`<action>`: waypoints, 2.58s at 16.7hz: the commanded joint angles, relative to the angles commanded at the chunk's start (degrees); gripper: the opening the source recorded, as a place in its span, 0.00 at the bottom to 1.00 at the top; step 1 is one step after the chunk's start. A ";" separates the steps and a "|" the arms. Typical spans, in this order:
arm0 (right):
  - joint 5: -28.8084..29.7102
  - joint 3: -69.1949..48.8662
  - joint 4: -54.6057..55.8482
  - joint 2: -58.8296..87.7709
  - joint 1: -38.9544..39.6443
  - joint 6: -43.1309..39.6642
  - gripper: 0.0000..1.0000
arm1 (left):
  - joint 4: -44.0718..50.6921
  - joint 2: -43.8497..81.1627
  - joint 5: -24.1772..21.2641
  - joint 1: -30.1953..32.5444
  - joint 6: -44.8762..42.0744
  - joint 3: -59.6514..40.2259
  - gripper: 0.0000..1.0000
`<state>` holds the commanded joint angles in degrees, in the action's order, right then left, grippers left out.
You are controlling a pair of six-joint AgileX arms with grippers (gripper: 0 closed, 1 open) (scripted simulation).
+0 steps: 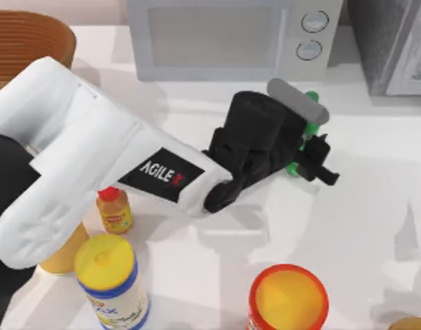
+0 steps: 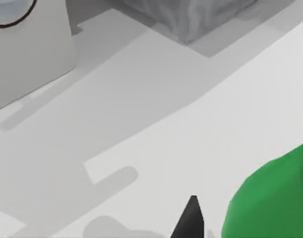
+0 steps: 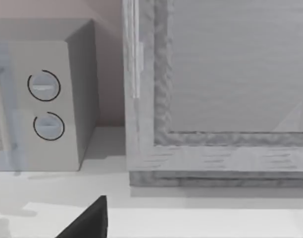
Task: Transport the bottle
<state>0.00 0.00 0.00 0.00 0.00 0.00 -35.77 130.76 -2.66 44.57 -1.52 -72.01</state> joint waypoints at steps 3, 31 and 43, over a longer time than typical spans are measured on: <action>0.00 0.00 0.00 0.00 0.00 0.00 1.00 | 0.00 0.00 0.00 0.00 0.00 0.00 0.02; 0.00 0.00 0.00 0.00 0.00 0.00 1.00 | -4.81 -40.20 24.37 -19.75 8.70 44.84 0.00; 0.00 0.00 0.00 0.00 0.00 0.00 1.00 | -11.67 -31.95 23.17 -21.95 6.39 41.33 0.00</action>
<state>0.00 0.00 0.00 0.00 0.00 0.00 -47.44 98.81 20.51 22.61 4.87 -30.68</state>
